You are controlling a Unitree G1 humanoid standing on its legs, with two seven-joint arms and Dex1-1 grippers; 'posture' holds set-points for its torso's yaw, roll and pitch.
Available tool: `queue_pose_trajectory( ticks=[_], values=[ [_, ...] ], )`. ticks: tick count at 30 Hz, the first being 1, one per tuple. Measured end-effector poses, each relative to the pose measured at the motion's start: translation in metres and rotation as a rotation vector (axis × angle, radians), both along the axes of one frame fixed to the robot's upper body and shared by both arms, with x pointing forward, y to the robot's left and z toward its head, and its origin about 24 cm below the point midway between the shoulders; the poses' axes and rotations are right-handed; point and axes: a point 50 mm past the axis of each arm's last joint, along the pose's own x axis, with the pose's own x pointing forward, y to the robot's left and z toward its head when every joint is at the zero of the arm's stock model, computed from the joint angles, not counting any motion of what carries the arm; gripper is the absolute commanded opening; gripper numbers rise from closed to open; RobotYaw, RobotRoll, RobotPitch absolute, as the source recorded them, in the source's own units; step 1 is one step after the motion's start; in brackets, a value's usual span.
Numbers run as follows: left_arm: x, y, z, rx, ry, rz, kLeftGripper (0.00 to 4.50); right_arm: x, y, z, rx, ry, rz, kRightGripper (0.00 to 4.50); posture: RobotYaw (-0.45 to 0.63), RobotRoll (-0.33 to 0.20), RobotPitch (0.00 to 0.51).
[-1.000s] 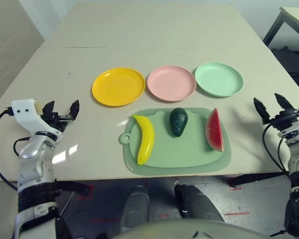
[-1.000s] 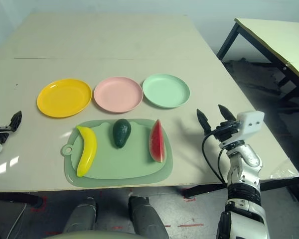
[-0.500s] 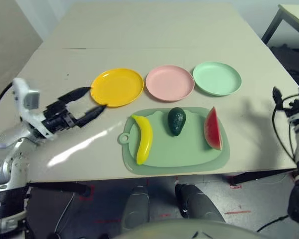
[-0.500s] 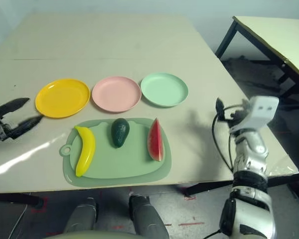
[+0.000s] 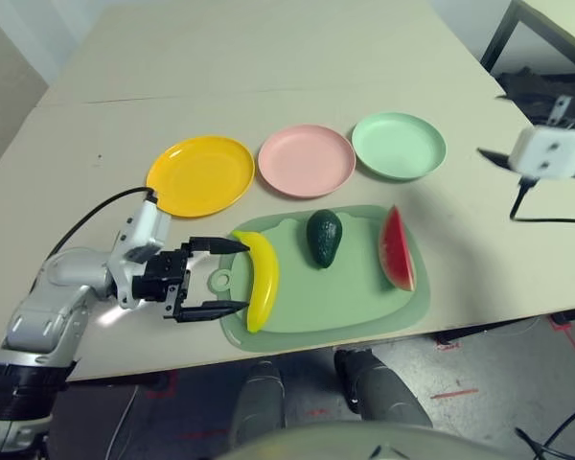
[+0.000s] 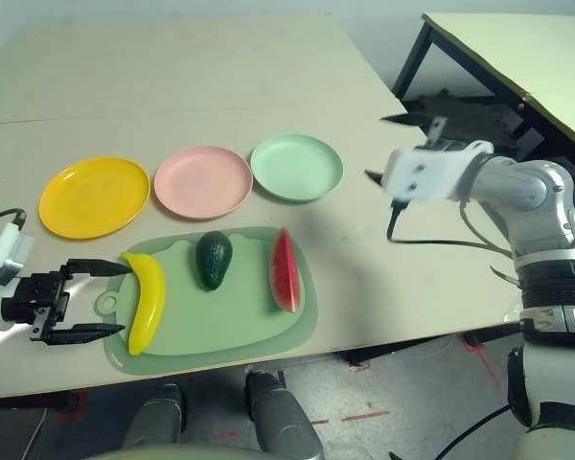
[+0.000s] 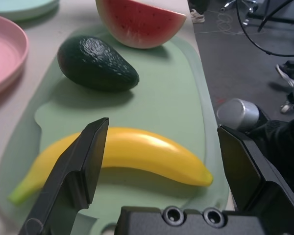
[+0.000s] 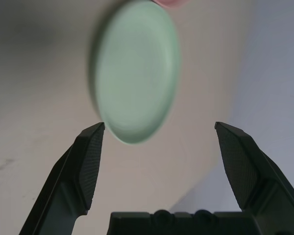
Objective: Place the fruits into color-matched plates.
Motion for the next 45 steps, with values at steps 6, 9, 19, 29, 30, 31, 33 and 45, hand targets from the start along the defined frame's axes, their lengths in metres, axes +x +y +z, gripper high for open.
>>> queue_pose_trajectory(
  ticks=[6,9,19,29,30,31,33,45],
  values=[
    [0.006,0.003,0.009,0.000,-0.051,0.010,4.50,-0.003,0.023,0.009,-0.280,0.064,0.182,4.49,-0.06,0.000,0.145],
    [0.006,0.002,0.008,-0.004,-0.054,0.018,4.50,-0.004,0.039,0.002,-0.352,0.094,0.269,4.49,-0.06,0.000,0.151],
    [0.007,0.004,-0.002,-0.020,-0.030,0.054,4.50,-0.002,0.058,-0.010,-0.539,0.119,0.418,4.49,-0.07,0.000,0.160],
    [0.012,0.004,0.000,0.010,-0.035,0.055,4.50,-0.002,0.095,0.011,-0.557,0.027,0.550,4.49,-0.06,0.000,0.163],
    [0.012,0.004,0.000,0.010,-0.035,0.057,4.50,-0.005,0.098,0.012,-0.561,0.025,0.569,4.49,-0.06,0.000,0.163],
    [0.012,0.004,0.000,0.010,-0.035,0.058,4.50,-0.009,0.100,0.012,-0.566,0.028,0.590,4.49,-0.06,0.000,0.163],
    [0.012,0.004,0.000,0.010,-0.034,0.061,4.50,-0.015,0.102,0.009,-0.568,0.050,0.617,4.49,-0.06,0.000,0.164],
    [0.014,0.002,0.000,-0.001,-0.032,0.072,4.50,-0.032,0.113,-0.024,-0.557,0.192,0.679,4.49,-0.06,0.000,0.167]
  ],
)
